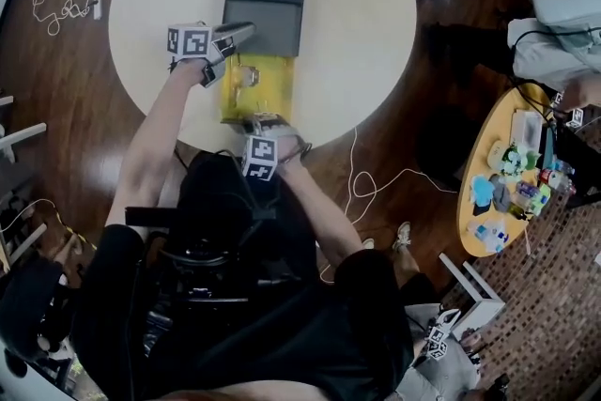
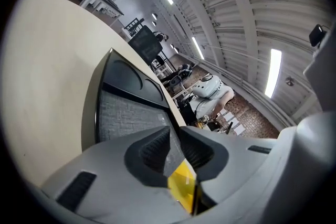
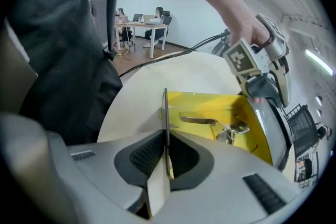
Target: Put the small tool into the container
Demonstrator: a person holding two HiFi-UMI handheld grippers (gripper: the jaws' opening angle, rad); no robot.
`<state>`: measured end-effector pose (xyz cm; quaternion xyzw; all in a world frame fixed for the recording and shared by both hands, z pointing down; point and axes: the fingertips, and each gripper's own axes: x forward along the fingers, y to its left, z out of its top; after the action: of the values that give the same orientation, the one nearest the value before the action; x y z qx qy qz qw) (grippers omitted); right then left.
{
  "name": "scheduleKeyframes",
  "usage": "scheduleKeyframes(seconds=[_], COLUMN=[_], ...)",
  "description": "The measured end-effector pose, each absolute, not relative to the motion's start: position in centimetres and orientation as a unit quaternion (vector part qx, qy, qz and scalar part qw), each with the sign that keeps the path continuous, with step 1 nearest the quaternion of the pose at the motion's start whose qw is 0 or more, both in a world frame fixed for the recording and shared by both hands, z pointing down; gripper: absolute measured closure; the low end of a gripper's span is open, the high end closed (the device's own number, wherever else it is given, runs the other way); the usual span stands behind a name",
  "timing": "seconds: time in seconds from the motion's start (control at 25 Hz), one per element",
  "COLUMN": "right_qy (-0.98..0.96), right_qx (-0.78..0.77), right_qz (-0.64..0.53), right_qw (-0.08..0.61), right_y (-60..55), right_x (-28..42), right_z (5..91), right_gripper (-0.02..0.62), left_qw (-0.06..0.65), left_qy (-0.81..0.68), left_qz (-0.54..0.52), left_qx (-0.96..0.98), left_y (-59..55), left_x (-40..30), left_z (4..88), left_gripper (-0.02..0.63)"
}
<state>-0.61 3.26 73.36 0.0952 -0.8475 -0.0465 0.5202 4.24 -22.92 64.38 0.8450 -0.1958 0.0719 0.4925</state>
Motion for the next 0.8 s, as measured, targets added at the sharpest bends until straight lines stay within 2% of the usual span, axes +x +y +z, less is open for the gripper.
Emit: scheduleKeyframes(seconds=[0.32, 0.8], right_qy=[-0.830, -0.812], right_qx=[0.128, 0.156], right_qz=[-0.062, -0.084], right_qw=[0.540, 0.556], right_y=[-1.2, -2.4], right_x=[-0.5, -0.1], right_z=[73.6, 73.4], right_gripper=[0.558, 0.546], left_qw=[0.555, 0.561], left_qy=[-0.160, -0.162], left_qz=[0.076, 0.064], left_qx=[0.813, 0.809], left_y=[-23.0, -23.0], left_x=[4.6, 4.5], left_z=[64.8, 64.8], left_gripper=[0.558, 0.561])
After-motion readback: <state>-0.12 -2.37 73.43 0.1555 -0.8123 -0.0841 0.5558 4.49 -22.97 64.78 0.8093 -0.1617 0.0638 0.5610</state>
